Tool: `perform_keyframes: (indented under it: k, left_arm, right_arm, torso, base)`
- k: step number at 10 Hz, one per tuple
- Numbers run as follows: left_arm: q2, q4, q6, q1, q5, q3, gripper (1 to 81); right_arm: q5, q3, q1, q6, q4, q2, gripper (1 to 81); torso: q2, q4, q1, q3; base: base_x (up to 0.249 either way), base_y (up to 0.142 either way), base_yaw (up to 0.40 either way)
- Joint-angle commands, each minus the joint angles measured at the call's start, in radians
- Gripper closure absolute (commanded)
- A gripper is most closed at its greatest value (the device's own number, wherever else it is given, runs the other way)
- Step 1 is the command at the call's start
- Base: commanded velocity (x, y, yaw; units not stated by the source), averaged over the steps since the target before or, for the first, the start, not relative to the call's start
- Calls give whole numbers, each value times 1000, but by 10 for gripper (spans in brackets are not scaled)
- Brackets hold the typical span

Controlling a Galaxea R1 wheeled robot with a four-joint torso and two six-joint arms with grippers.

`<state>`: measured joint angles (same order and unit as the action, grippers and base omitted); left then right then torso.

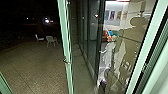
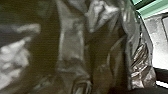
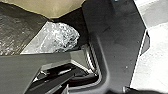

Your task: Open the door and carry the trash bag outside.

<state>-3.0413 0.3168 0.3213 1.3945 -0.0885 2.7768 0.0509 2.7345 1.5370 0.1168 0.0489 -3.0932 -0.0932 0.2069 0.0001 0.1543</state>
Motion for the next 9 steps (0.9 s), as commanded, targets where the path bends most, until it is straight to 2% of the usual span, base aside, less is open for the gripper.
perform_keyframes:
  k: [1,9]
  left_arm:
    - [2,2,9,-64,-65,1,811]
    - [2,2,9,-64,-63,1,811]
  right_arm:
    - [-51,-4,-42,-3,-6,-9,10]
    - [-51,-3,-42,-2,-7,-8,10]
  torso:
    - [0,0,0,0]
    - [0,0,0,0]
  base:
    - [69,0,0]
    - [69,0,0]
